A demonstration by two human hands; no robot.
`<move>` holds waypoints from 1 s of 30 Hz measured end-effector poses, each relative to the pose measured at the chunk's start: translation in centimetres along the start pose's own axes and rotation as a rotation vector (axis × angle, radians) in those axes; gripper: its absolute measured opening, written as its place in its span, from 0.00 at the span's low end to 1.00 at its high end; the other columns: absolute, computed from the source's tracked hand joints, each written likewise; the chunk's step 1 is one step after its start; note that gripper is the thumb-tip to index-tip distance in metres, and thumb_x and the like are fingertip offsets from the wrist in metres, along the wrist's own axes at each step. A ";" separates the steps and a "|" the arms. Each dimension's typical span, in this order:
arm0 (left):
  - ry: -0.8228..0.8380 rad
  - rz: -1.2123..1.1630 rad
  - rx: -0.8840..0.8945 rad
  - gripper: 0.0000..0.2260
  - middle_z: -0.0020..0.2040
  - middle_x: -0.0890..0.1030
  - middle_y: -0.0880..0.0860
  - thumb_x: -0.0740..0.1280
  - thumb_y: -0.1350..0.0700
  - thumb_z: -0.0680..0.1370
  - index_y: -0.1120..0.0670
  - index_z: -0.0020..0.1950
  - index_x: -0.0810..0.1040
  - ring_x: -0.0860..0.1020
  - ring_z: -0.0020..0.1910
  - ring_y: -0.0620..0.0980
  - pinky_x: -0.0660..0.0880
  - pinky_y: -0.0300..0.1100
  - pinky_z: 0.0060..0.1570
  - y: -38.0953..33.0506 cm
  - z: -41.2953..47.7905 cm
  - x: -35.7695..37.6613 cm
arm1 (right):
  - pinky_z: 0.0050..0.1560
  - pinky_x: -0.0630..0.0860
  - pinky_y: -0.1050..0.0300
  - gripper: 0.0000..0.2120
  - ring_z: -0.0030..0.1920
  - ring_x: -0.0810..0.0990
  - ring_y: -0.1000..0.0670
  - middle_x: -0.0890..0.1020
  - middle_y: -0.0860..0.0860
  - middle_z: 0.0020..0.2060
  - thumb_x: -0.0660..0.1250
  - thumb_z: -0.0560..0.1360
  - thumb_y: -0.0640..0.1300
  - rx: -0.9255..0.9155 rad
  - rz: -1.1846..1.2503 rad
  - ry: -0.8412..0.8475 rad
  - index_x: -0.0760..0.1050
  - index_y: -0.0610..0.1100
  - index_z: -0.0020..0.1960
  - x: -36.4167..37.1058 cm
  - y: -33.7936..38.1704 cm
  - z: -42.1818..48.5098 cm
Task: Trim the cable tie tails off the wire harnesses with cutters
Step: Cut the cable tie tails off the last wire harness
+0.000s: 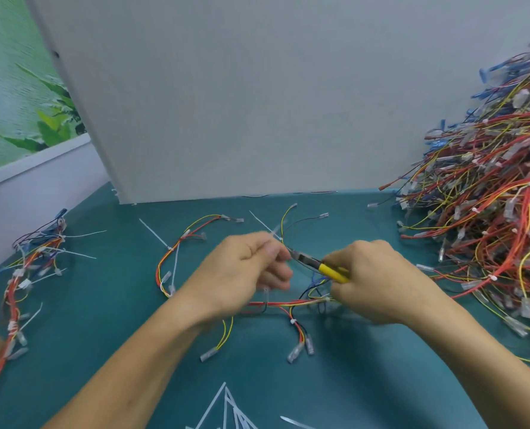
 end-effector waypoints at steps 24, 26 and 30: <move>-0.304 -0.237 -0.408 0.07 0.31 0.67 0.50 0.70 0.61 0.75 0.59 0.38 0.78 0.65 0.16 0.45 0.75 0.41 0.22 9.2 -0.8 -0.3 | 0.38 0.66 0.55 0.07 0.41 0.68 0.43 0.69 0.51 0.45 0.60 0.73 0.44 -0.126 -0.374 0.101 0.74 0.48 0.49 4.3 2.6 -0.5; -0.290 -0.236 -0.400 0.07 0.31 0.67 0.50 0.69 0.61 0.75 0.59 0.37 0.78 0.65 0.16 0.45 0.75 0.42 0.23 9.2 -0.8 -0.2 | 0.38 0.65 0.56 0.07 0.41 0.68 0.44 0.72 0.50 0.47 0.60 0.73 0.43 -0.138 -0.390 0.102 0.74 0.48 0.49 4.4 2.7 -0.5; -0.271 -0.250 -0.382 0.08 0.31 0.66 0.50 0.69 0.61 0.76 0.59 0.37 0.78 0.65 0.16 0.46 0.77 0.45 0.25 9.2 -0.9 -0.2 | 0.38 0.65 0.56 0.07 0.42 0.70 0.43 0.73 0.50 0.49 0.59 0.73 0.43 -0.154 -0.396 0.095 0.74 0.48 0.48 4.4 2.7 -0.4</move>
Point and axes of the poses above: each hand's wrist, its own z-axis towards the middle knuckle, its own x-axis out of the palm, y = z × x, the point moved 7 cm from there along z, towards the middle knuckle
